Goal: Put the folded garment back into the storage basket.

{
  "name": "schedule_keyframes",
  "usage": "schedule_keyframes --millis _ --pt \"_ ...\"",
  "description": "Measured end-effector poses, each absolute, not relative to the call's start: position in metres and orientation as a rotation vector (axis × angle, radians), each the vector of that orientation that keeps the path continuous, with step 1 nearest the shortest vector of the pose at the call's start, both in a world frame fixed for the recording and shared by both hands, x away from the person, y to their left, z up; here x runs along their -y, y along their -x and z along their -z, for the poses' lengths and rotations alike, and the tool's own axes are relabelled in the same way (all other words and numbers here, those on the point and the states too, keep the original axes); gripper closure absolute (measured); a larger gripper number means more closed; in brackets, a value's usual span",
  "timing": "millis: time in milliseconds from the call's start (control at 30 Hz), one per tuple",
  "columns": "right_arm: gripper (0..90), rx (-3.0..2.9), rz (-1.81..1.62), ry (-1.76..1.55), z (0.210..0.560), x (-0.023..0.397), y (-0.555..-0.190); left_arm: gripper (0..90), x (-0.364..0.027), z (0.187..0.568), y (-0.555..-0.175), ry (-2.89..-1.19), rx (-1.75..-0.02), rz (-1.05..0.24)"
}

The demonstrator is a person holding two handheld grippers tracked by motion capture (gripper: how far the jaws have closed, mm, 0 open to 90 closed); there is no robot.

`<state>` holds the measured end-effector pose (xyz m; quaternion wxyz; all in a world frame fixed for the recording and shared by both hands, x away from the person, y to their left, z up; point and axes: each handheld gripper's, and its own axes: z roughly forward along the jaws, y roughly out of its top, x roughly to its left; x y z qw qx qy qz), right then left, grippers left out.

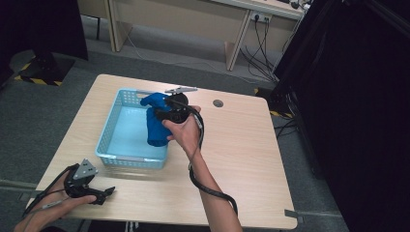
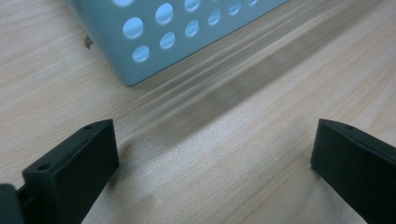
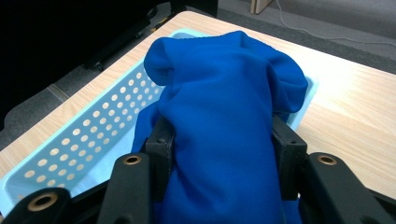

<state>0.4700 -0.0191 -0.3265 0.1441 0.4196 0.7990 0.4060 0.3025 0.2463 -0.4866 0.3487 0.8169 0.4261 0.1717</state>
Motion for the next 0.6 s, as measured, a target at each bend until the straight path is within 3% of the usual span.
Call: schedule_keyframes --millis 600 --pt "54.1 -2.334 -1.154 -1.207 0.334 -0.004 -0.478 0.0 -0.247 0.487 -0.303 -2.118 -1.101 -0.442"
